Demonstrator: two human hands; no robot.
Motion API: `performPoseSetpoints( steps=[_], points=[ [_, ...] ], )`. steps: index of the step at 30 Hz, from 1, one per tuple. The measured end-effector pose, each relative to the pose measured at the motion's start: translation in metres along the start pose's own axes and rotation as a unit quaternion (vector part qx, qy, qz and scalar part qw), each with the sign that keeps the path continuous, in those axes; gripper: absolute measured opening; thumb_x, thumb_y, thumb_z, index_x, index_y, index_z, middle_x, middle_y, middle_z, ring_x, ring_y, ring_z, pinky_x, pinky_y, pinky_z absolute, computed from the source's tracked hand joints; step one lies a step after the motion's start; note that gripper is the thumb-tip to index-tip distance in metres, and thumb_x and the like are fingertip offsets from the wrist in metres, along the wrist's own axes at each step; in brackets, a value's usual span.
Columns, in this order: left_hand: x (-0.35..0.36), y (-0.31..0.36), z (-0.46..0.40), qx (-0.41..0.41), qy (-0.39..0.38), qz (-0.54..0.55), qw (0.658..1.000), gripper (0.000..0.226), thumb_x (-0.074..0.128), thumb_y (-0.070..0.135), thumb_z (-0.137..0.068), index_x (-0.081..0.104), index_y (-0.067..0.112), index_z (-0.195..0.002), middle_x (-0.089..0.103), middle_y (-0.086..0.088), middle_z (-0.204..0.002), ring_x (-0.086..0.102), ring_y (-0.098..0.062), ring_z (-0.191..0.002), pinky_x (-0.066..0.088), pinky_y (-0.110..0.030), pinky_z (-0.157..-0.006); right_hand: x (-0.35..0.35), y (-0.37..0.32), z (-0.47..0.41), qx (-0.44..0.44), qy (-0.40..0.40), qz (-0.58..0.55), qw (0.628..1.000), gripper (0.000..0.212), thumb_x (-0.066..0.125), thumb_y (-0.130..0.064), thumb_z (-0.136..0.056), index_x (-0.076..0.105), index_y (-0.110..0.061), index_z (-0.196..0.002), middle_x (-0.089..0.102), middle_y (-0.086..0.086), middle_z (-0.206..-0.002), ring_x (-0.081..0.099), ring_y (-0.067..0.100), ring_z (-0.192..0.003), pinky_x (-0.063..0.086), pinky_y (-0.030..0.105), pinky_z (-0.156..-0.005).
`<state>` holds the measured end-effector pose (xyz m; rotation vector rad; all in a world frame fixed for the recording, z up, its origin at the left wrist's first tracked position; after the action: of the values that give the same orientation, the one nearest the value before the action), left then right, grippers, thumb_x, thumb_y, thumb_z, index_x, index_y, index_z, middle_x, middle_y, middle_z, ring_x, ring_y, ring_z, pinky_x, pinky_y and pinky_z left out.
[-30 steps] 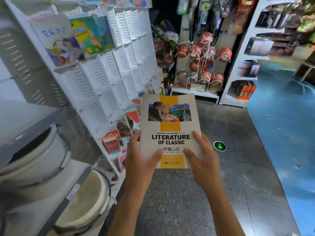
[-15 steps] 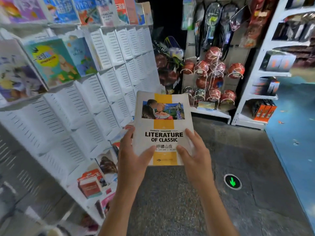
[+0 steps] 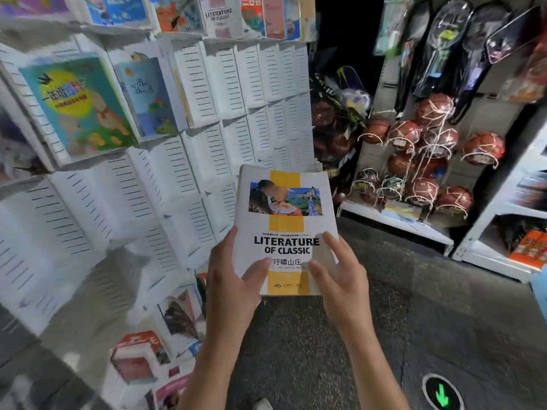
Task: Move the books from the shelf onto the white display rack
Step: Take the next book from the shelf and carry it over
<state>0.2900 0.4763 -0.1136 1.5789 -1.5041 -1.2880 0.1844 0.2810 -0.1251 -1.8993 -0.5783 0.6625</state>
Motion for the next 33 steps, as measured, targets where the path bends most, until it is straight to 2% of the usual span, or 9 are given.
performPoseSetpoints(
  steps=[3, 5, 7, 8, 11, 14, 21, 28, 33],
  points=[
    [0.029, -0.013, -0.057, -0.013, 0.009, 0.03, 0.999, 0.068, 0.075, 0.042, -0.083, 0.043, 0.04, -0.142, 0.055, 0.005, -0.137, 0.059, -0.023, -0.121, 0.057, -0.055, -0.088, 0.014, 0.014, -0.064, -0.012, 0.001, -0.005, 1.0, 0.059, 0.063, -0.054, -0.082, 0.05, -0.042, -0.138, 0.049, -0.012, -0.147, 0.041, 0.019, -0.141, 0.046, 0.055, -0.103],
    [0.045, -0.017, -0.102, -0.003, 0.02, 0.031, 0.999, 0.066, 0.075, 0.03, -0.085, 0.047, 0.027, -0.145, 0.055, 0.004, -0.139, 0.054, -0.012, -0.125, 0.05, -0.035, -0.102, 0.027, 0.019, -0.111, -0.019, -0.002, 0.002, 1.0, 0.058, 0.063, -0.05, -0.083, 0.052, -0.039, -0.139, 0.05, -0.013, -0.146, 0.041, 0.018, -0.141, 0.045, 0.055, -0.105],
    [0.058, -0.016, -0.147, 0.008, 0.031, 0.014, 0.999, 0.064, 0.074, 0.026, -0.087, 0.047, 0.022, -0.145, 0.051, 0.01, -0.14, 0.045, 0.002, -0.124, 0.037, -0.009, -0.1, 0.043, 0.021, -0.159, -0.025, -0.011, -0.001, 1.0, 0.053, 0.065, -0.047, -0.085, 0.053, -0.044, -0.136, 0.049, -0.015, -0.146, 0.04, 0.017, -0.141, 0.044, 0.055, -0.106],
    [0.063, -0.017, -0.169, 0.011, 0.038, 0.005, 0.999, 0.062, 0.072, 0.026, -0.089, 0.047, 0.024, -0.145, 0.048, 0.014, -0.138, 0.041, 0.006, -0.123, 0.035, -0.007, -0.098, 0.052, 0.022, -0.183, -0.031, -0.018, -0.005, 0.999, 0.049, 0.067, -0.041, -0.088, 0.052, -0.047, -0.134, 0.049, -0.017, -0.145, 0.039, 0.016, -0.142, 0.043, 0.054, -0.107],
    [0.075, -0.025, -0.228, 0.015, 0.051, 0.0, 0.999, 0.059, 0.069, 0.026, -0.091, 0.045, 0.027, -0.146, 0.042, 0.023, -0.132, 0.035, 0.012, -0.12, 0.035, -0.019, -0.101, 0.081, 0.02, -0.244, -0.054, -0.032, -0.014, 0.998, 0.051, 0.067, -0.022, -0.093, 0.047, -0.048, -0.131, 0.047, -0.018, -0.144, 0.034, 0.012, -0.144, 0.04, 0.053, -0.111],
    [0.085, -0.037, -0.276, 0.024, 0.068, -0.025, 0.997, 0.06, 0.068, 0.027, -0.092, 0.045, 0.027, -0.147, 0.041, 0.023, -0.133, 0.034, 0.015, -0.12, 0.035, -0.021, -0.104, 0.108, 0.025, -0.289, -0.074, -0.04, -0.005, 0.996, 0.048, 0.067, -0.03, -0.092, 0.047, -0.041, -0.134, 0.047, -0.016, -0.144, 0.032, 0.012, -0.145, 0.036, 0.052, -0.114],
    [0.101, -0.073, -0.361, -0.005, 0.109, -0.04, 0.993, 0.058, 0.065, 0.037, -0.093, 0.042, 0.039, -0.146, 0.045, 0.021, -0.14, 0.052, -0.01, -0.131, 0.048, -0.047, -0.105, 0.159, 0.048, -0.382, -0.087, -0.068, -0.044, 0.993, 0.049, 0.062, -0.036, -0.088, 0.047, -0.049, -0.133, 0.047, -0.018, -0.146, 0.031, 0.006, -0.144, 0.037, 0.05, -0.113],
    [0.117, -0.092, -0.449, -0.018, 0.171, -0.08, 0.982, 0.056, 0.06, 0.043, -0.093, 0.042, 0.039, -0.146, 0.049, 0.015, -0.147, 0.048, -0.006, -0.133, 0.045, -0.044, -0.109, 0.221, 0.068, -0.484, -0.116, -0.11, -0.089, 0.983, 0.056, 0.06, -0.029, -0.088, 0.05, -0.025, -0.143, 0.045, -0.012, -0.149, 0.031, 0.006, -0.145, 0.034, 0.046, -0.117],
    [0.129, -0.087, -0.51, -0.036, 0.22, -0.123, 0.967, 0.052, 0.056, 0.036, -0.097, 0.041, 0.036, -0.147, 0.045, 0.014, -0.149, 0.042, -0.005, -0.136, 0.036, -0.031, -0.11, 0.266, 0.062, -0.56, -0.148, -0.161, -0.134, 0.967, 0.055, 0.057, -0.026, -0.09, 0.047, -0.024, -0.144, 0.042, -0.01, -0.151, 0.026, 0.0, -0.146, 0.033, 0.044, -0.118]
  ],
)
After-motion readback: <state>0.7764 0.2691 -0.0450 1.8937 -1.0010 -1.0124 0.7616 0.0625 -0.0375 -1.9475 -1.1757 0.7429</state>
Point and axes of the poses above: each hand's wrist, its own z-axis away from the middle knuckle, its own x-axis out of the palm, y = z × x, the point moved 9 cm from there along -z, towards the middle knuckle
